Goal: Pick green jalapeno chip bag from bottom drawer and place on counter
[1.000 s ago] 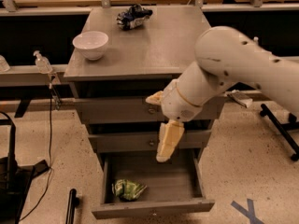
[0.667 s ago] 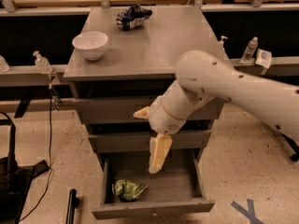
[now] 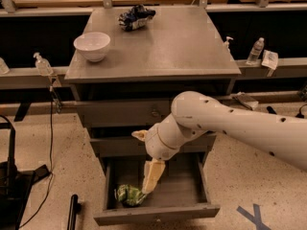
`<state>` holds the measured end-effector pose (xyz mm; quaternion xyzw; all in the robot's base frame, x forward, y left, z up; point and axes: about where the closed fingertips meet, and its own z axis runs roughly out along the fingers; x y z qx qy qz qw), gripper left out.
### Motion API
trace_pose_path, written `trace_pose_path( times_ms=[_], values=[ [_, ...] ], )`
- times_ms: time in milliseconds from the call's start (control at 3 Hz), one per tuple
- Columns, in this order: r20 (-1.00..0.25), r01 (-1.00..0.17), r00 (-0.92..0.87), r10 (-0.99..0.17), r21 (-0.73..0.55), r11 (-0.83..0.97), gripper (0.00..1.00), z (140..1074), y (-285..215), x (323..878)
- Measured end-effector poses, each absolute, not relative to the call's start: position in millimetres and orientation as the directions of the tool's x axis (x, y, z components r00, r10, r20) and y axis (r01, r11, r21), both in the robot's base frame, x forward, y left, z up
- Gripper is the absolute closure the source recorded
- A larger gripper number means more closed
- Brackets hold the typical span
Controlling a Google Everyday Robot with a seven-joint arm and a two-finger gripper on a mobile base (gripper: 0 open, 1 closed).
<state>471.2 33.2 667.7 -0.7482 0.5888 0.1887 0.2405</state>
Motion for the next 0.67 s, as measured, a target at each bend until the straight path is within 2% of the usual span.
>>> trace_pose_path(
  times_ms=[333, 667],
  values=[
    [-0.588, -0.972, 0.233, -0.774, -0.128, -0.196, 0.0, 660, 37, 477],
    [-0.625, -0.979, 0.2, -0.754, -0.099, -0.178, 0.0, 598, 41, 493]
  ],
)
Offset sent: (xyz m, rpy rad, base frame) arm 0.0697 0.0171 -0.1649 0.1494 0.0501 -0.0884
